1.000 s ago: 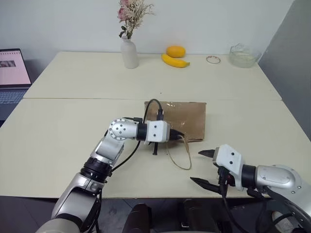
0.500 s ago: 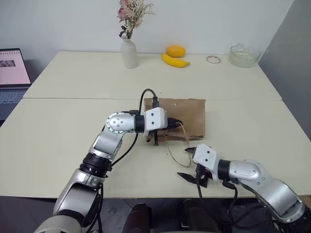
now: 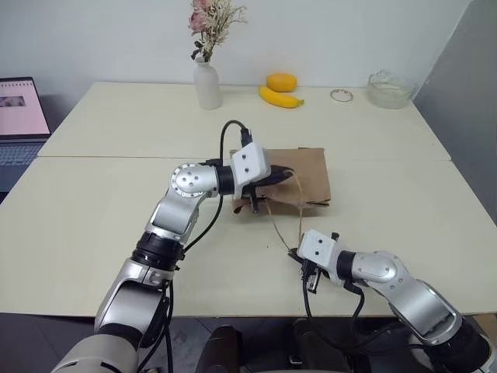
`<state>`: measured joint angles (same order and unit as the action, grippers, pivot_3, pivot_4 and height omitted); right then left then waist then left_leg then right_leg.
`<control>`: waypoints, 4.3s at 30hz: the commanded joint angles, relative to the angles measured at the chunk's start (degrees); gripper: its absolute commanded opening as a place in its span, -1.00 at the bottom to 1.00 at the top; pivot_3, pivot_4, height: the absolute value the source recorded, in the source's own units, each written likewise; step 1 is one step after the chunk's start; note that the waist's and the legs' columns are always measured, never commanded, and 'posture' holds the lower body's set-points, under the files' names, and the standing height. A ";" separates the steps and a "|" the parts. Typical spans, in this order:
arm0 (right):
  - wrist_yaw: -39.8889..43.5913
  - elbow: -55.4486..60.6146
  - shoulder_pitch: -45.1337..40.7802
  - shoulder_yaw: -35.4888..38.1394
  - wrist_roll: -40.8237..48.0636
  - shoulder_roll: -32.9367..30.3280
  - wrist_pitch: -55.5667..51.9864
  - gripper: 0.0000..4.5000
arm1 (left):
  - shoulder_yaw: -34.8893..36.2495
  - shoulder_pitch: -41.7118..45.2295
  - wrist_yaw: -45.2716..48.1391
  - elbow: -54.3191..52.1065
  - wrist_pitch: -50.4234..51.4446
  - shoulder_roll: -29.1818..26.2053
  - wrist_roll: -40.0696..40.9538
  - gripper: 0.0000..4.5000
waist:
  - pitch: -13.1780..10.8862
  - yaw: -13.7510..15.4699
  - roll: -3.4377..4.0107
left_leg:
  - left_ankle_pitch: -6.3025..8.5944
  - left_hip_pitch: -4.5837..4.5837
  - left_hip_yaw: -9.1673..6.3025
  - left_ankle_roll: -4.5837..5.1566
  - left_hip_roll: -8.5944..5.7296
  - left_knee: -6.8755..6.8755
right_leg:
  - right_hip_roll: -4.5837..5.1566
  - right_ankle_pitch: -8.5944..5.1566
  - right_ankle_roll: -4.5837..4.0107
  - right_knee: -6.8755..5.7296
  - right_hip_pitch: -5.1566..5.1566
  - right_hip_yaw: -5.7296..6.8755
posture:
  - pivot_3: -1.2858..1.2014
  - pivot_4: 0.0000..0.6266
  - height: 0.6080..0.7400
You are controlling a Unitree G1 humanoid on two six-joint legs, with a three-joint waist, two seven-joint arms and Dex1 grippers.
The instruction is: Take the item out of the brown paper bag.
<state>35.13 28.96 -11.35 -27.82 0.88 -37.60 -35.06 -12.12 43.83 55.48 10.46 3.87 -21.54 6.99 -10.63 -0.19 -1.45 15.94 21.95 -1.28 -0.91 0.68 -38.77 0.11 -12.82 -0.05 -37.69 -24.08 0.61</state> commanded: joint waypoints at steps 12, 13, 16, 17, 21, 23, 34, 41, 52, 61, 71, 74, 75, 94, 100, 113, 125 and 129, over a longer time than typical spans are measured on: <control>3.49 -7.32 -0.89 -6.26 -16.40 -4.06 9.38 -0.99 | 7.56 12.09 -6.61 2.34 12.40 0.50 4.06 -1.00 | 0.00 0.01 -0.01 | 0.00 -0.01 0.00 -0.01 -0.05 -0.01 | 0.01 0.00 0.00 0.00 0.01 0.01 | 0.03 -0.52 1.00; 3.71 -7.38 -0.64 -6.23 -16.83 -3.94 9.62 -0.99 | 7.70 12.67 -6.56 2.70 12.48 0.40 4.19 -1.00 | 0.00 0.00 -0.01 | 0.00 -0.01 0.01 -0.01 -0.06 -0.01 | 0.01 0.00 0.01 0.00 0.01 0.01 | 0.03 -0.52 1.00; 4.43 -7.58 -0.06 -6.37 -18.17 -3.47 10.09 -0.99 | 8.14 14.33 -6.54 4.17 12.40 0.20 4.66 -1.00 | 0.00 0.01 -0.01 | -0.01 -0.01 0.00 -0.01 -0.05 -0.02 | 0.02 0.00 0.01 0.00 0.01 0.00 | 0.03 -0.52 1.00; 4.58 -7.76 0.13 -6.40 -18.61 -3.42 10.33 -0.99 | 8.27 15.03 -6.64 4.98 11.98 0.09 4.58 -1.00 | 0.00 0.00 0.00 | -0.01 -0.01 0.00 -0.01 -0.05 -0.02 | 0.02 0.00 0.01 0.00 0.01 -0.01 | 0.03 -0.52 1.00; 4.99 -7.60 1.37 -5.84 -19.37 -3.16 10.75 -0.99 | 8.91 17.55 -7.06 7.70 10.66 -0.36 4.28 -1.00 | 0.00 0.02 -0.01 | -0.01 -0.01 0.01 -0.02 -0.06 -0.02 | 0.02 0.00 0.01 -0.01 0.01 0.00 | 0.03 -0.52 1.00; 5.17 -7.51 1.70 -5.54 -19.64 -3.09 10.92 -0.99 | 9.07 18.10 -7.08 8.29 10.42 -0.46 4.25 -1.00 | 0.00 0.02 -0.01 | -0.01 -0.01 0.01 -0.02 -0.06 -0.02 | 0.03 0.00 0.01 -0.01 0.01 -0.01 | 0.03 -0.52 1.00; 6.43 -7.89 2.05 -4.20 -21.30 -3.21 11.73 -0.99 | 9.86 20.41 -8.53 11.92 5.82 -1.23 3.31 -1.00 | 0.09 0.22 -0.05 | -0.01 -0.06 0.00 -0.02 -0.07 -0.02 | 0.10 -0.01 0.03 0.04 0.10 0.01 | 0.03 -0.52 1.00; 4.10 -7.33 1.18 -0.52 -19.78 0.31 11.91 -0.91 | 9.45 18.05 -4.97 8.46 7.61 -1.00 5.52 -1.00 | 0.10 0.09 -0.07 | -0.01 -0.06 0.01 -0.02 -0.05 -0.04 | 0.10 0.00 0.05 0.02 0.08 -0.01 | 0.03 -0.52 1.00; 13.63 10.37 1.31 13.39 -3.82 0.00 1.31 0.67 | 8.64 12.63 0.48 -0.67 12.39 -1.74 9.54 -1.00 | 0.09 0.05 -0.07 | -0.01 -0.02 -0.06 -0.03 -0.02 -0.04 | 0.08 -0.01 0.04 -0.08 0.00 -0.03 | 0.03 -0.52 1.00; 21.43 16.88 -2.99 28.80 17.53 -5.77 -10.25 0.67 | 8.79 12.86 0.34 -0.45 13.04 -1.12 9.96 -1.00 | 0.07 0.03 -0.09 | -0.01 -0.03 -0.04 -0.02 -0.03 -0.04 | 0.08 -0.01 0.04 -0.05 0.02 -0.01 | 0.03 -0.52 1.00; 4.28 -1.64 -23.20 5.50 2.36 6.82 -7.36 0.67 | 9.15 14.42 0.00 1.99 10.52 -0.46 9.16 -1.00 | 0.07 -0.75 -0.08 | -0.01 0.01 -0.02 -0.02 -0.02 -0.01 | 0.02 -0.06 -0.07 -0.20 -0.08 -0.01 | 0.03 -0.52 1.00; 1.36 -7.70 -27.26 2.83 -1.50 10.39 -5.14 0.67 | 9.24 14.18 -0.02 1.93 10.20 -0.78 9.20 -1.00 | 0.07 -0.80 -0.08 | -0.01 0.05 -0.01 -0.02 -0.02 -0.03 | 0.09 -0.05 -0.06 -0.19 -0.13 -0.09 | 0.03 -0.52 1.00; 0.97 -9.17 -28.24 2.36 -2.19 11.35 -4.77 0.67 | 9.25 14.08 -0.03 1.88 10.12 -0.86 9.18 -1.00 | 0.07 -0.81 -0.08 | -0.01 0.05 -0.01 -0.02 -0.04 -0.03 | 0.11 -0.05 -0.06 -0.19 -0.13 -0.08 | 0.03 -0.52 1.00; 2.03 -41.23 -39.28 -10.27 -22.57 15.86 17.17 0.99 | 9.23 14.29 0.32 1.79 9.44 -1.63 9.33 -1.00 | 0.07 -1.27 -0.08 | -0.01 0.01 -0.05 -0.01 -0.01 -0.03 | 0.08 -0.04 -0.08 -0.26 -0.13 -0.06 | 0.03 -0.52 1.00; 3.61 -52.04 -42.65 -11.95 -27.43 17.00 24.33 0.99 | 9.17 14.11 0.36 1.60 9.28 -1.67 9.33 -1.00 | 0.07 -1.30 -0.08 | -0.01 0.01 -0.04 -0.01 -0.01 -0.02 | 0.10 -0.03 -0.10 -0.26 -0.12 -0.08 | 0.03 -0.52 1.00; 1.41 -69.37 -48.48 -12.34 -35.01 19.61 33.36 0.45 | 9.44 12.94 -0.21 0.95 9.27 -2.26 9.16 -1.00 | 0.07 -1.33 -0.07 | -0.01 -0.11 -0.04 -0.01 -0.01 -0.03 | 0.10 0.02 -0.17 -0.34 -0.06 -0.09 | 0.03 -0.52 1.00; 7.08 -47.96 -42.63 -5.09 -30.73 13.63 35.64 0.43 | 9.51 13.09 -0.60 2.28 8.57 -2.82 8.55 -1.00 | 0.05 -1.29 -0.04 | -0.01 0.04 -0.07 -0.01 -0.01 -0.02 | 0.11 0.06 -0.24 -0.27 -0.15 -0.07 | 0.03 -0.52 1.00; 12.19 -37.76 -38.61 -0.91 -25.86 10.89 34.43 0.43 | 9.23 12.69 -0.66 2.53 8.02 -3.01 8.16 -1.00 | 0.04 -1.34 -0.04 | -0.01 0.08 -0.07 -0.01 0.00 0.00 | 0.11 0.06 -0.24 -0.26 -0.19 -0.06 | 0.03 -0.52 1.00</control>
<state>45.90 -14.40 -49.54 -32.34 -27.62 -26.13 -0.62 -4.10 56.18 55.39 13.93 13.01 -24.05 15.22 -10.59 -1.53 -1.49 15.93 22.03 -1.36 -0.93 0.68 -38.76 0.22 -12.78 -0.27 -37.95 -24.27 0.55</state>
